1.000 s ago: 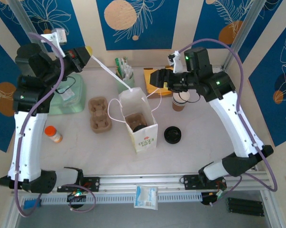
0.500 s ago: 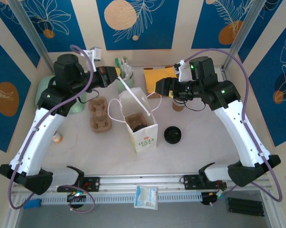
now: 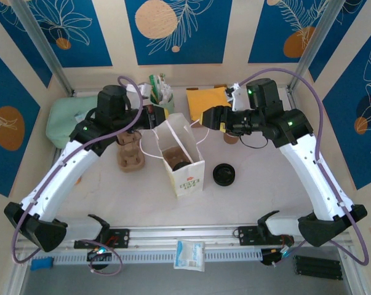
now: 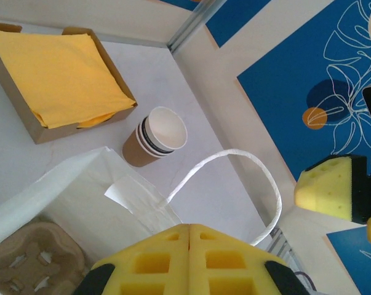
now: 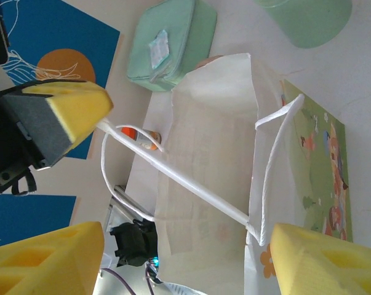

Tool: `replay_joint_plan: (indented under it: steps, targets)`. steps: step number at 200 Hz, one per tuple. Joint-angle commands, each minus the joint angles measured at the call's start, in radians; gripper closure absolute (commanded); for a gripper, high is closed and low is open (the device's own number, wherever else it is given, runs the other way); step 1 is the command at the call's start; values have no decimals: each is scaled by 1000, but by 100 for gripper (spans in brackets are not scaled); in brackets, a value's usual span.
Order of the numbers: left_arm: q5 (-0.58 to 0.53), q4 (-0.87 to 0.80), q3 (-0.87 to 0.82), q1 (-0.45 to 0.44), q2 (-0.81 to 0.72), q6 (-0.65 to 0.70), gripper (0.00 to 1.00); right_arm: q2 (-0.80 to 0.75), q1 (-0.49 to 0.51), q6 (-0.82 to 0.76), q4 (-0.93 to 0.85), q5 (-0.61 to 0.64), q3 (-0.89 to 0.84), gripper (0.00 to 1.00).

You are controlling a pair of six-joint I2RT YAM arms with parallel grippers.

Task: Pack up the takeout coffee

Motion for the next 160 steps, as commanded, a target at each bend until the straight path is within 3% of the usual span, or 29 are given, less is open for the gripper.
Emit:
replay_joint_plan:
  steps: [1, 63, 124, 160]
  targets:
    - [-9, 56, -17, -28, 25, -14, 100, -26, 11, 7, -3, -25, -16, 28]
    - [-31, 70, -58, -72, 89, 0, 100, -22, 20, 5, -6, -32, -19, 28]
    - [-81, 24, -40, -74, 123, 52, 66, -14, 28, -2, -14, -29, -12, 28]
    - [-115, -9, -4, -72, 130, 90, 56, -10, 30, -5, -21, -27, -4, 28]
